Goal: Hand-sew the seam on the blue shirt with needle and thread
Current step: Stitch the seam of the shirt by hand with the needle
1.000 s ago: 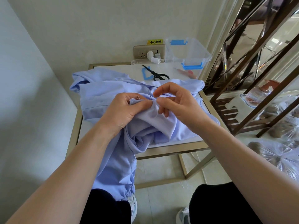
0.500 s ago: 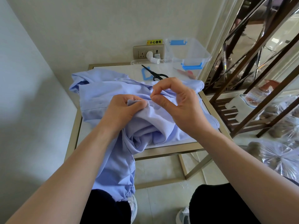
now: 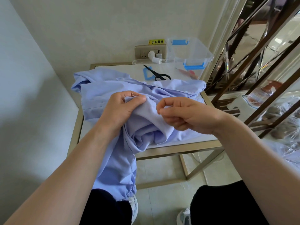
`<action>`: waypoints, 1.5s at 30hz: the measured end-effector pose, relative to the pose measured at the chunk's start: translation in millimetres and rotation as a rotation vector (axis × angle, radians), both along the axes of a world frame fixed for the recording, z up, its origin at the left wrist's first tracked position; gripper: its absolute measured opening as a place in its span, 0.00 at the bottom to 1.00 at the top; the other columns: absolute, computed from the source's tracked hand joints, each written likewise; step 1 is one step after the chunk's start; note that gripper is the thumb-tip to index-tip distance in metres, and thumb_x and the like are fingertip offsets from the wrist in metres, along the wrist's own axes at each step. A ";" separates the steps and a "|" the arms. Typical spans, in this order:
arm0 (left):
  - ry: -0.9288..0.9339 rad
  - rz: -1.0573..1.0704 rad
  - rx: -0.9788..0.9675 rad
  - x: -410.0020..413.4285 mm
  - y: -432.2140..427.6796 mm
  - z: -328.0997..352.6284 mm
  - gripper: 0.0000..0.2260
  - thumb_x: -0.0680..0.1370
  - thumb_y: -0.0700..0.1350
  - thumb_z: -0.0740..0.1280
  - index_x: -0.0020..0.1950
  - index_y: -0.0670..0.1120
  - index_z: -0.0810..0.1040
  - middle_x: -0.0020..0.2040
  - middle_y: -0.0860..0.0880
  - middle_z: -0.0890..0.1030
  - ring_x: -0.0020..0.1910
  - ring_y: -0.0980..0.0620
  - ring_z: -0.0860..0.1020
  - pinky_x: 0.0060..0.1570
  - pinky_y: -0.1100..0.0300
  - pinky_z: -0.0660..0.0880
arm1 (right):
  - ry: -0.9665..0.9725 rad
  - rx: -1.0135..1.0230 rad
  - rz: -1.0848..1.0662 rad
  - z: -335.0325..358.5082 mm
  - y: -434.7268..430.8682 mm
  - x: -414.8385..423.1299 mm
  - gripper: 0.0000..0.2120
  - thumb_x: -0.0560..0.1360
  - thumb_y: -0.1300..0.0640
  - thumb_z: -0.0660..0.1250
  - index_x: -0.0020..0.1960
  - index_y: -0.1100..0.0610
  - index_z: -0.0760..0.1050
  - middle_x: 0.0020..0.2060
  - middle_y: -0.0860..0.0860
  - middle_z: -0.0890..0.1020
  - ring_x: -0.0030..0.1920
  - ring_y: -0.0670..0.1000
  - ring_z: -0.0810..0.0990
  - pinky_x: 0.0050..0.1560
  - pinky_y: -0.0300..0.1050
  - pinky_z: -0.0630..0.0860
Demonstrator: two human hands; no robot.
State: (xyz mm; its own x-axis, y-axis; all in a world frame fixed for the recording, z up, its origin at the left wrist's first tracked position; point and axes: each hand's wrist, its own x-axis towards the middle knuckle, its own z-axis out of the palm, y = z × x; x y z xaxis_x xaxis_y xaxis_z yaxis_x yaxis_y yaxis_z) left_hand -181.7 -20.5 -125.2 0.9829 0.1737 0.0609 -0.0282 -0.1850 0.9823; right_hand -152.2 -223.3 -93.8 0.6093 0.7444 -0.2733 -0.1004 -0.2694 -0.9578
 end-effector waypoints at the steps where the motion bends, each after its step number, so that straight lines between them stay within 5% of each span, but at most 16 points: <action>1: 0.000 0.003 0.000 -0.3 -0.4 0.5 0.07 0.77 0.43 0.70 0.39 0.46 0.81 0.34 0.54 0.81 0.37 0.59 0.76 0.39 0.68 0.72 | -0.052 0.005 -0.140 -2.4 4.1 0.8 0.05 0.82 0.59 0.61 0.46 0.56 0.71 0.26 0.44 0.65 0.26 0.43 0.59 0.26 0.32 0.57; 5: -0.006 -0.012 0.004 -1.8 -2.1 2.3 0.08 0.77 0.43 0.70 0.38 0.46 0.81 0.34 0.54 0.79 0.36 0.58 0.74 0.39 0.67 0.71 | -0.207 0.039 -0.488 -10.0 18.3 0.7 0.06 0.79 0.58 0.65 0.43 0.55 0.74 0.24 0.42 0.68 0.27 0.44 0.62 0.27 0.33 0.61; 9: -0.007 -0.048 -0.001 -2.0 -2.2 2.2 0.12 0.72 0.49 0.69 0.39 0.39 0.80 0.34 0.51 0.79 0.36 0.55 0.74 0.40 0.60 0.70 | -0.401 -0.028 -0.481 -14.6 29.0 -7.8 0.10 0.72 0.52 0.75 0.40 0.57 0.77 0.27 0.49 0.64 0.29 0.47 0.61 0.31 0.37 0.58; 12: -0.006 -0.049 0.000 -2.6 -2.4 2.9 0.10 0.71 0.49 0.69 0.36 0.43 0.79 0.31 0.55 0.78 0.35 0.56 0.73 0.39 0.62 0.70 | -0.451 -0.044 -0.504 -19.4 31.5 -7.0 0.08 0.72 0.56 0.75 0.39 0.58 0.78 0.23 0.44 0.62 0.26 0.44 0.59 0.30 0.35 0.58; 20: -0.003 -0.043 -0.012 -2.4 -0.3 3.0 0.11 0.71 0.50 0.69 0.37 0.43 0.79 0.33 0.52 0.77 0.37 0.54 0.72 0.40 0.58 0.69 | -0.339 -0.091 -0.233 -8.7 17.7 -4.8 0.05 0.73 0.58 0.74 0.39 0.56 0.80 0.31 0.56 0.65 0.29 0.46 0.61 0.29 0.33 0.59; 24: 0.003 -0.045 -0.010 -3.2 0.3 2.6 0.08 0.72 0.49 0.70 0.36 0.47 0.80 0.32 0.54 0.78 0.36 0.56 0.73 0.40 0.61 0.70 | -0.320 -0.133 -0.160 -6.5 13.1 -4.7 0.06 0.72 0.59 0.74 0.38 0.56 0.79 0.25 0.48 0.69 0.27 0.42 0.64 0.29 0.30 0.61; 27: -0.011 -0.046 -0.012 -4.0 -0.6 3.1 0.08 0.76 0.44 0.70 0.37 0.47 0.81 0.33 0.54 0.80 0.37 0.57 0.75 0.40 0.64 0.71 | -0.329 -0.121 -0.199 -3.1 11.2 -3.9 0.04 0.73 0.58 0.73 0.40 0.55 0.80 0.30 0.55 0.66 0.28 0.44 0.61 0.29 0.33 0.59; 30: -0.010 -0.054 -0.036 -6.0 -1.5 6.3 0.08 0.78 0.41 0.69 0.39 0.46 0.82 0.35 0.52 0.81 0.38 0.58 0.76 0.41 0.68 0.72 | -0.240 -0.018 -0.322 -3.7 9.8 2.5 0.05 0.79 0.63 0.65 0.47 0.57 0.78 0.27 0.49 0.64 0.27 0.45 0.60 0.27 0.34 0.59; 33: -0.017 -0.064 -0.028 -7.8 -2.7 8.3 0.09 0.78 0.39 0.68 0.39 0.47 0.82 0.36 0.52 0.82 0.38 0.59 0.77 0.41 0.69 0.73 | -0.189 0.108 -0.404 -5.4 7.6 7.4 0.11 0.80 0.68 0.57 0.51 0.58 0.76 0.27 0.48 0.70 0.27 0.46 0.63 0.28 0.37 0.64; 36: -0.026 -0.075 -0.024 -9.6 -3.3 10.2 0.10 0.78 0.39 0.67 0.38 0.47 0.82 0.35 0.54 0.82 0.37 0.60 0.77 0.41 0.70 0.73 | -0.257 0.123 -0.397 -4.9 6.1 7.1 0.05 0.81 0.65 0.61 0.56 0.60 0.74 0.36 0.52 0.83 0.29 0.49 0.71 0.31 0.39 0.71; 43: -0.030 -0.134 -0.034 -11.4 -2.9 11.6 0.10 0.78 0.38 0.68 0.37 0.46 0.82 0.33 0.54 0.81 0.35 0.60 0.76 0.39 0.69 0.72 | -0.080 0.244 -0.370 -6.2 12.6 7.6 0.07 0.79 0.62 0.64 0.43 0.58 0.76 0.55 0.57 0.83 0.33 0.49 0.77 0.30 0.37 0.70; 45: -0.034 -0.152 -0.031 -11.3 -2.2 11.1 0.10 0.77 0.38 0.68 0.37 0.47 0.82 0.34 0.54 0.81 0.36 0.60 0.76 0.39 0.69 0.72 | -0.020 0.255 -0.278 -9.1 15.3 7.6 0.05 0.77 0.62 0.65 0.42 0.58 0.74 0.52 0.57 0.83 0.36 0.50 0.80 0.32 0.38 0.72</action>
State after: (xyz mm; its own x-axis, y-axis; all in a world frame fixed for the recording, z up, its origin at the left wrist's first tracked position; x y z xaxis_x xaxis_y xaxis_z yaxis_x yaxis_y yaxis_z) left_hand -193.1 -22.8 -114.1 0.9955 0.0250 0.0915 -0.0870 -0.1459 0.9855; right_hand -144.6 -208.0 -102.9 0.8009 0.5924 -0.0869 -0.1169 0.0125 -0.9931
